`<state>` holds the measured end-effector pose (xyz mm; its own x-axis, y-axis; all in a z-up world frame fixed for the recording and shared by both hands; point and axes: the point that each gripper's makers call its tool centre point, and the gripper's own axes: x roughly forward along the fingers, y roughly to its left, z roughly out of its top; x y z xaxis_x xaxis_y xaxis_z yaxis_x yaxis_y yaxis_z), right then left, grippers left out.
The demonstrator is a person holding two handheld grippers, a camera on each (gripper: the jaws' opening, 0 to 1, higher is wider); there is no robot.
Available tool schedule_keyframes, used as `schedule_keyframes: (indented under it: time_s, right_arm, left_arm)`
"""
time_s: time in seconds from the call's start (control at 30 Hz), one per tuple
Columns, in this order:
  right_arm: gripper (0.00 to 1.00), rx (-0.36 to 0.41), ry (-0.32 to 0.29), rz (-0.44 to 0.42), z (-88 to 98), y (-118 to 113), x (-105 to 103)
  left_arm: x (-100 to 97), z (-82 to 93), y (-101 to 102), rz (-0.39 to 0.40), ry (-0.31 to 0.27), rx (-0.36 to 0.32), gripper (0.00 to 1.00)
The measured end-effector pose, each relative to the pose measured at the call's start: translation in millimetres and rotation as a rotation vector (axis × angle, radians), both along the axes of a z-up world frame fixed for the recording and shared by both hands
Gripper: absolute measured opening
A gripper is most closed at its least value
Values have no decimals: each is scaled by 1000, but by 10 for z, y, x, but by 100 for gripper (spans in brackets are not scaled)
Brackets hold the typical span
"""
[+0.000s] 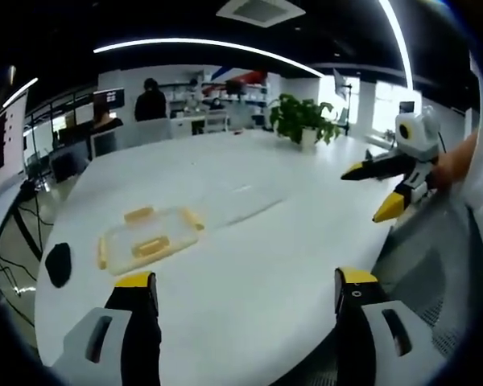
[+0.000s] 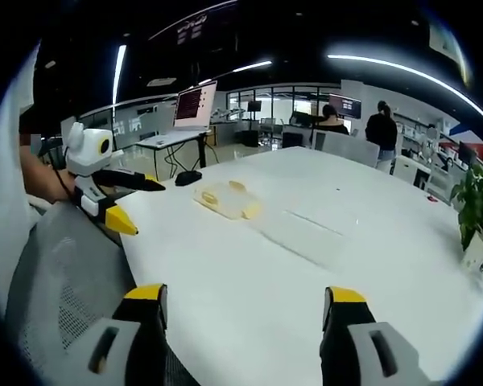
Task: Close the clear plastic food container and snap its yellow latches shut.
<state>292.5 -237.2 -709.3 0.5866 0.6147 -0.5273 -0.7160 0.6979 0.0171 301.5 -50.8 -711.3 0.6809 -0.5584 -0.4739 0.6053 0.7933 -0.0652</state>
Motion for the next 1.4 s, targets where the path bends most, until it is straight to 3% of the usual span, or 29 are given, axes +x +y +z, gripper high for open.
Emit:
schedule_keyframes:
  time_s: [0.23,0.43,1.4]
  right_arm:
    - [78,29,19,-18,-4,2,54]
    - [78,31,32,16,-44,106,52]
    - [73,46,64,76,-103,291,338]
  left_arm:
    - [15,-27,53,13,22,-19,90]
    - [29,-36,157,9,22,-22,85]
    - [177,-156,268,-15,34,-15,79]
